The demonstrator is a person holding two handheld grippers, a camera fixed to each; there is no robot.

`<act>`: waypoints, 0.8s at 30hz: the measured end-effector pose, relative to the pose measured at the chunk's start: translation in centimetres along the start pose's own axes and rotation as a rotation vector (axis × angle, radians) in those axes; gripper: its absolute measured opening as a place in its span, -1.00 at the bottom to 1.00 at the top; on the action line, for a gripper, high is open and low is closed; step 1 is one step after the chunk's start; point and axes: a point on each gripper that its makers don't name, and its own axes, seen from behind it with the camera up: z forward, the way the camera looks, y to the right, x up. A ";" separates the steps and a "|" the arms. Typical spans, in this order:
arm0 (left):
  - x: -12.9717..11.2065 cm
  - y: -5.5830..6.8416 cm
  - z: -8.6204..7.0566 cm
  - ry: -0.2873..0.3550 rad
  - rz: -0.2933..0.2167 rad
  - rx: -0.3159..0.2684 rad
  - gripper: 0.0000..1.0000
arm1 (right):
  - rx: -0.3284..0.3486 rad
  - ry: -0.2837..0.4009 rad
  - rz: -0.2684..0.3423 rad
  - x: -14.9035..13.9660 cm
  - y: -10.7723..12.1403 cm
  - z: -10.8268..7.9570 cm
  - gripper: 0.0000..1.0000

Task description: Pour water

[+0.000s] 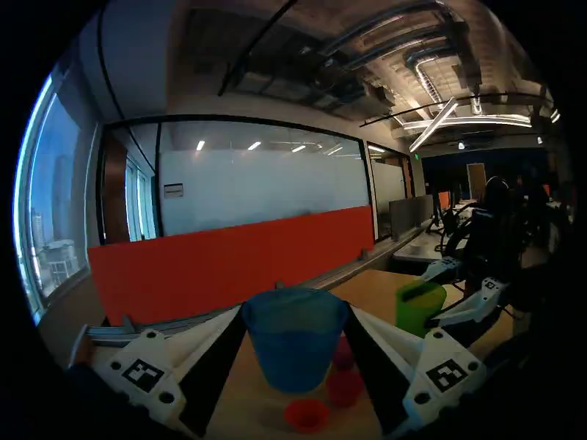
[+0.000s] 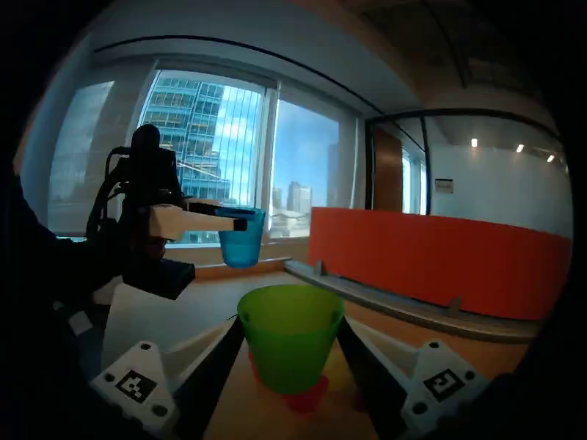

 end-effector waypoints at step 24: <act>3.3 1.4 0.1 -0.001 0.300 0.035 0.77 | 0.113 -0.026 0.003 -1.2 -3.9 1.6 0.80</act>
